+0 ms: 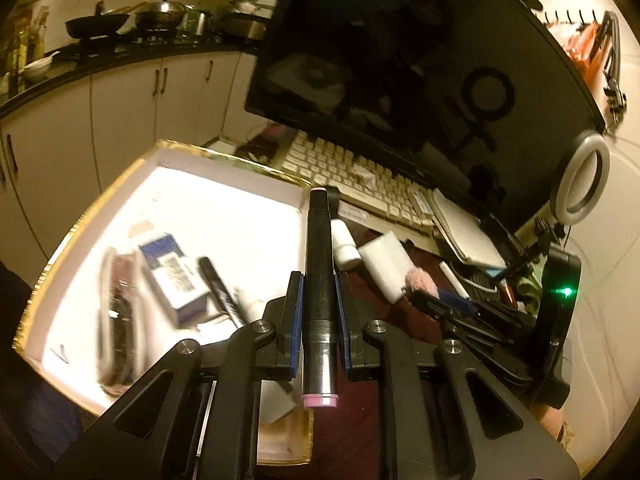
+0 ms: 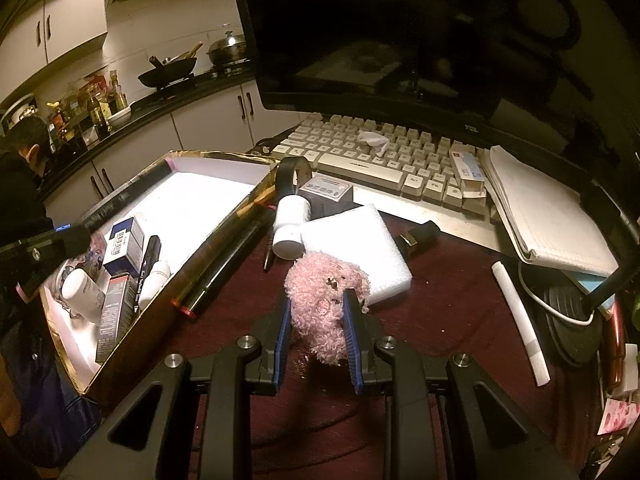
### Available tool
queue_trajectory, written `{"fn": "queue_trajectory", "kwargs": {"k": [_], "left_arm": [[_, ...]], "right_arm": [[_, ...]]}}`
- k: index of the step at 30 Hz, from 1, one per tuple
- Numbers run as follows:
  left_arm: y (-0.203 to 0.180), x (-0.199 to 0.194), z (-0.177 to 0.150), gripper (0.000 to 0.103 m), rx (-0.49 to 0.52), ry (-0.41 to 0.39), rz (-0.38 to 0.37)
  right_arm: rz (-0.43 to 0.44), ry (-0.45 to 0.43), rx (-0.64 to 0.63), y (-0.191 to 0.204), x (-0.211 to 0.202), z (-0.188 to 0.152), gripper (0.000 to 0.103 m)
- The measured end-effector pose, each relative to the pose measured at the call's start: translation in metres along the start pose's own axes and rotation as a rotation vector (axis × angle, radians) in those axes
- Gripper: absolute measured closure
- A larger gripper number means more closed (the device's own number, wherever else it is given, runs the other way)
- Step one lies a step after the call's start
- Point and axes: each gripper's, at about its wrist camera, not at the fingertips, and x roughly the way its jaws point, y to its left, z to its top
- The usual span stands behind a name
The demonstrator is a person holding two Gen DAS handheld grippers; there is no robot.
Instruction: Organize objects
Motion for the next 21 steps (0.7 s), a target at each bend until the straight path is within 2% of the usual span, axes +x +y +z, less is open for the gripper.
{"fn": "queue_trajectory", "kwargs": {"k": [5,12,18,21], "left_arm": [[0.021,-0.018,0.008,0.089,-0.038,-0.053,0.046],[0.069,-0.044,0.011,0.089,-0.117,-0.103,0.162],[0.115,-0.044,-0.002,0.089,-0.205,-0.062,0.272],[0.126,-0.035,-0.011,0.089,-0.224,-0.024,0.289]], "right_arm": [[0.008,-0.002,-0.008,0.005,0.001,0.001,0.079],[0.017,-0.001,-0.019,0.010,0.002,0.002,0.079],[0.028,0.003,-0.036,0.017,0.004,0.004,0.079],[0.034,0.004,-0.047,0.023,0.005,0.005,0.079]]}}
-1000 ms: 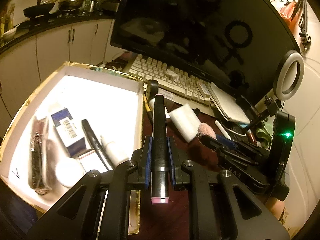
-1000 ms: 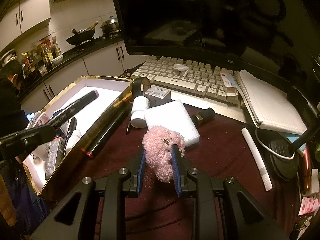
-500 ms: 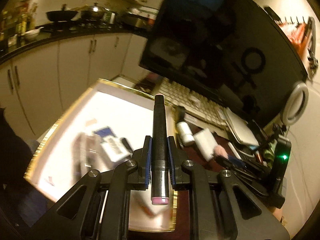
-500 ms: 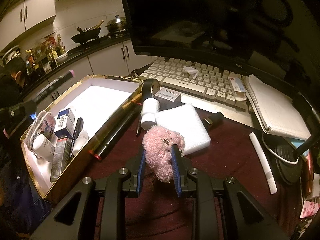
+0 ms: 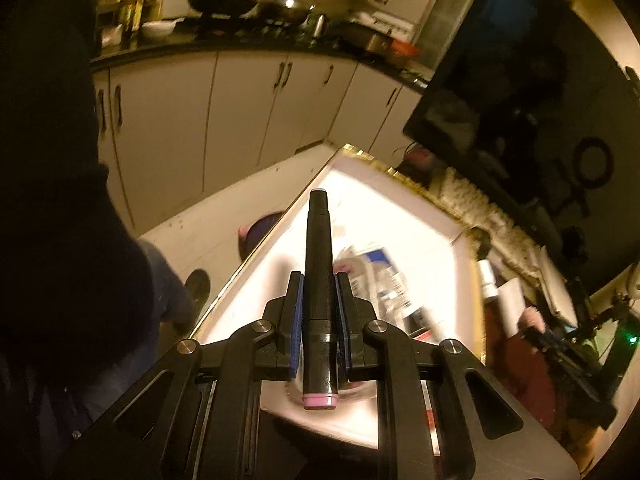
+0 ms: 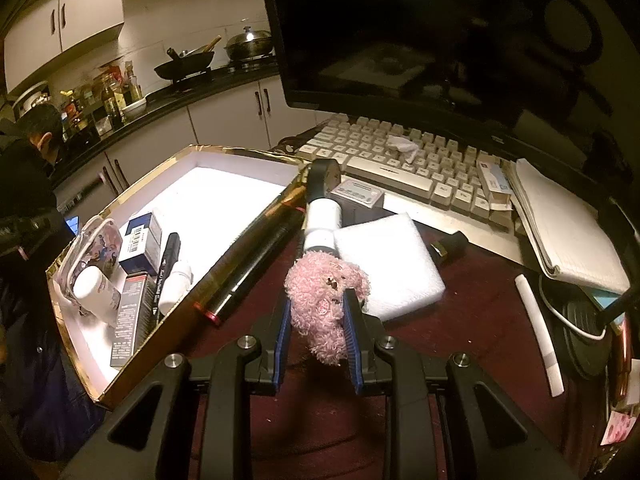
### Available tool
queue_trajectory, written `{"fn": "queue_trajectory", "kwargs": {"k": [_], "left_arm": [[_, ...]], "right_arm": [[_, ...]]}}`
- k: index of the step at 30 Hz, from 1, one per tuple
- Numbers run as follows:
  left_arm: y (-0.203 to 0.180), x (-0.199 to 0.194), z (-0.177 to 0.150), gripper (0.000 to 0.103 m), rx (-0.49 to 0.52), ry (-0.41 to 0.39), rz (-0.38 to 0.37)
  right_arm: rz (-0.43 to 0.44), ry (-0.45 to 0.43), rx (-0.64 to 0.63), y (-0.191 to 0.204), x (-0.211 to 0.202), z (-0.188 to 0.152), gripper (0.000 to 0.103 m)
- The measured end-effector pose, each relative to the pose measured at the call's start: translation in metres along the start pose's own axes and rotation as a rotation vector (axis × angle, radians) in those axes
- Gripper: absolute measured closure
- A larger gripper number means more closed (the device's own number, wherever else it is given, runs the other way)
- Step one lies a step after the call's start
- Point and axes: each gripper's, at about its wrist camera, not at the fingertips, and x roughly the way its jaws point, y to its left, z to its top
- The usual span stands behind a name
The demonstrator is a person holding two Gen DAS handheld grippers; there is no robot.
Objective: Organize objects
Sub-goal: 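Lower the marker and pink plush into the tray and open both grippers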
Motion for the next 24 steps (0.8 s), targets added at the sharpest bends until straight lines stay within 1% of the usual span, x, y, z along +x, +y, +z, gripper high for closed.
{"fn": "queue_trajectory", "kwargs": {"k": [8,13,15,18,24], "left_arm": [[0.003,0.015,-0.014,0.089,0.001,0.054,0.010],[0.008,0.025,-0.018,0.089,-0.007,0.081,0.016],[0.009,0.028,-0.020,0.089,-0.012,0.092,0.016],[0.008,0.028,-0.021,0.089,-0.004,0.087,0.020],[0.008,0.028,-0.020,0.089,0.001,0.085,0.020]], "right_arm": [[0.020,-0.003,-0.041,0.018,0.005,0.014,0.079],[0.069,-0.010,-0.071,0.037,0.012,0.027,0.079],[0.096,-0.006,-0.085,0.045,0.020,0.033,0.079],[0.144,0.004,-0.102,0.059,0.036,0.041,0.079],[0.170,0.047,-0.146,0.081,0.073,0.051,0.079]]}}
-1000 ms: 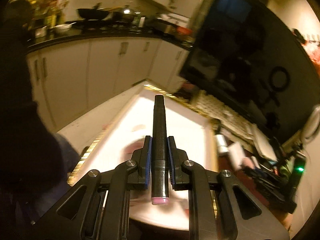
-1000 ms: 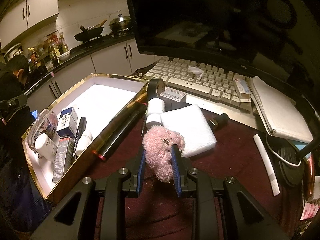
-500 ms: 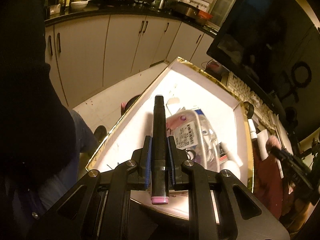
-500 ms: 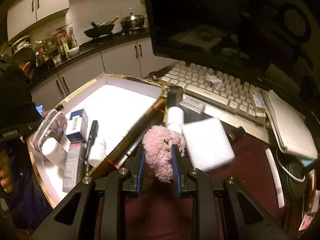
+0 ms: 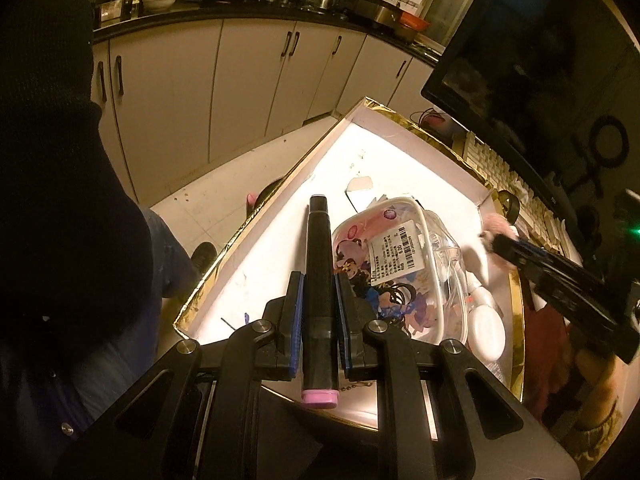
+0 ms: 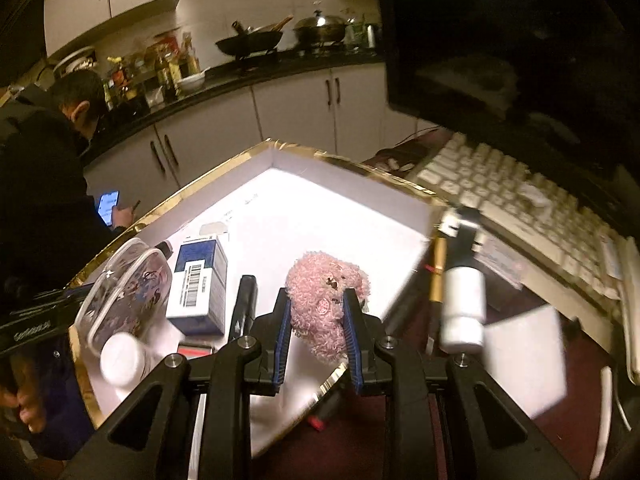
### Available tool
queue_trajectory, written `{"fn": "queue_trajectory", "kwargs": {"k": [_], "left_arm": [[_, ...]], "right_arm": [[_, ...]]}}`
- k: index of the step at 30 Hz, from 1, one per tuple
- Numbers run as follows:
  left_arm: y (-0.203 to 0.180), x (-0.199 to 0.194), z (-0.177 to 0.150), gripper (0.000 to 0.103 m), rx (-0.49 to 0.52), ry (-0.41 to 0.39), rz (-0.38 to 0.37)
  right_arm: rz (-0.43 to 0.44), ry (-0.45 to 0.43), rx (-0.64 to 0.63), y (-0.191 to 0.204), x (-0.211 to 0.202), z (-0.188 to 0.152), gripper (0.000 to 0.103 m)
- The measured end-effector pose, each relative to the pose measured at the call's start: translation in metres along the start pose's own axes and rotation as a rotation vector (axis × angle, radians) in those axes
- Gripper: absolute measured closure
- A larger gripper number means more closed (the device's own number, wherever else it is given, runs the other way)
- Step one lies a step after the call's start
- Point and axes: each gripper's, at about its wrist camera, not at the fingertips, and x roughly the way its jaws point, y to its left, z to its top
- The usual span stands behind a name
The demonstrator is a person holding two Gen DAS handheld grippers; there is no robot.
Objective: Organize objects
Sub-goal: 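Lower the marker and pink plush into the tray and open both grippers, then move both grippers back over the desk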
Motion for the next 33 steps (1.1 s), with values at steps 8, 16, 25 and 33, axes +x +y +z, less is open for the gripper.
{"fn": "queue_trajectory", "kwargs": {"k": [8,16,25,33], "left_arm": [[0.004,-0.004,0.002,0.078,-0.022,0.001,-0.033],[0.006,-0.021,0.004,0.052,-0.073,-0.044,-0.067],[-0.014,-0.036,0.004,0.039,-0.022,-0.066,-0.085],[-0.075,-0.035,0.002,0.039,0.093,-0.030,-0.182]], "right_arm": [[-0.008,0.030,-0.003,-0.001,0.027,0.000,0.076],[0.045,-0.009,0.020,-0.005,0.015,-0.004,0.051],[-0.024,-0.147,0.039,-0.013,-0.048,-0.022,0.043],[-0.063,-0.096,0.196,-0.067,-0.088,-0.081,0.039]]}}
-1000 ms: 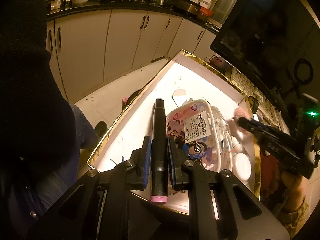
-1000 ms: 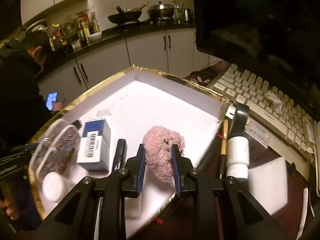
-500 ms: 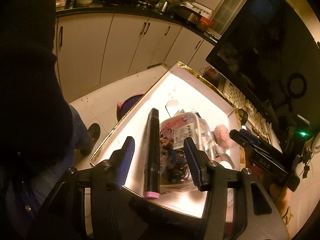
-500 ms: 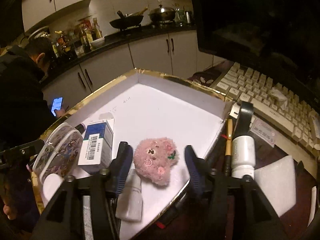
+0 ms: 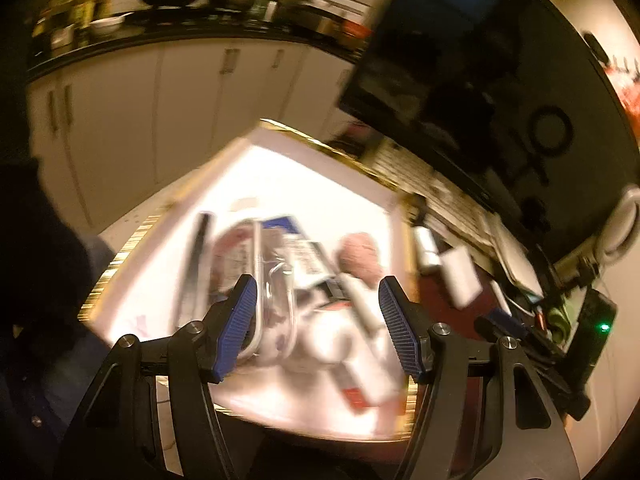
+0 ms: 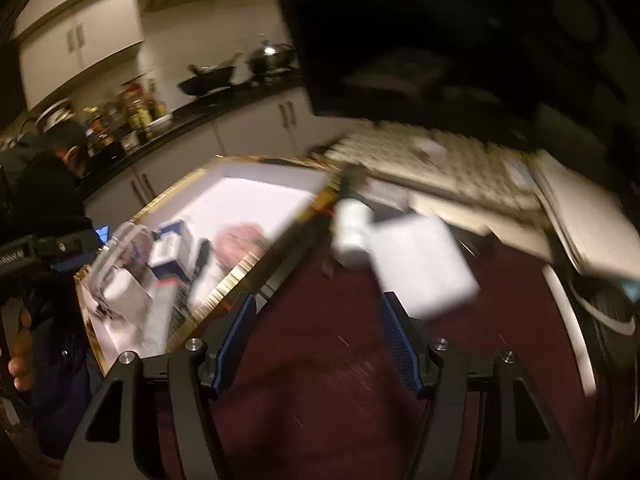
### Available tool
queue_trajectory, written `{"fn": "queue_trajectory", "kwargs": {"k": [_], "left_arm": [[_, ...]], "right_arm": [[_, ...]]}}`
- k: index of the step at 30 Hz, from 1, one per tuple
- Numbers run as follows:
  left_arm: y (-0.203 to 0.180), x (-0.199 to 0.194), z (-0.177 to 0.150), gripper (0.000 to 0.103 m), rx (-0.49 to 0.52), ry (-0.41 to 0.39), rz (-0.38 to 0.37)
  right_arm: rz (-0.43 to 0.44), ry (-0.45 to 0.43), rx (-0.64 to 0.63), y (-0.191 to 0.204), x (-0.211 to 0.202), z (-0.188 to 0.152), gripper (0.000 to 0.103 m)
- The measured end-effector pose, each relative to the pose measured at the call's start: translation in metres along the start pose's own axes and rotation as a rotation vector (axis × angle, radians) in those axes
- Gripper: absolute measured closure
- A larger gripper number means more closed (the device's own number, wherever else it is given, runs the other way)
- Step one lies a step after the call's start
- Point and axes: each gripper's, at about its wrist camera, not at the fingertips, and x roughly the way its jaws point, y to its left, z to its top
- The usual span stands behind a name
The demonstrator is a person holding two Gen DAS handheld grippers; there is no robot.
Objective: Organize objects
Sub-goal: 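Move both grippers back over the desk, then grasp the white foam block with the left gripper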
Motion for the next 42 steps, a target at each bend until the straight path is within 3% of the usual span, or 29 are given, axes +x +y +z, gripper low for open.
{"fn": "queue_trajectory", "kwargs": {"k": [9,15,19,22,26,33,34,36,42], "left_arm": [[-0.107,0.045,0.007,0.039,0.214,0.085,-0.087],[-0.157,0.107,0.002,0.039,0.242,0.209,-0.150],[-0.176,0.140,-0.007,0.039,0.269,0.231,-0.095],[-0.175,0.154,-0.008,0.039,0.248,0.231,-0.064],[-0.170,0.170,-0.007,0.039,0.182,0.248,-0.084],[-0.164,0.196,-0.005,0.040,0.008,0.264,-0.194],[-0.165,0.197,-0.004,0.043,0.002,0.257,-0.196],[-0.168,0.197,-0.002,0.064,-0.001,0.249,-0.196],[-0.180,0.195,0.000,0.081,0.042,0.220,-0.229]], "right_arm": [[-0.052,0.007,0.126,-0.051,-0.016,-0.024,0.039],[-0.070,-0.008,0.158,-0.068,-0.026,-0.035,0.039],[-0.086,-0.017,0.195,-0.085,-0.035,-0.041,0.039],[-0.102,-0.034,0.224,-0.098,-0.045,-0.044,0.039],[-0.120,-0.061,0.251,-0.112,-0.059,-0.047,0.038],[-0.123,-0.080,0.267,-0.120,-0.065,-0.047,0.038],[-0.124,-0.079,0.266,-0.120,-0.065,-0.047,0.038],[-0.133,-0.075,0.265,-0.123,-0.065,-0.048,0.038],[-0.187,-0.066,0.296,-0.144,-0.066,-0.051,0.038]]}}
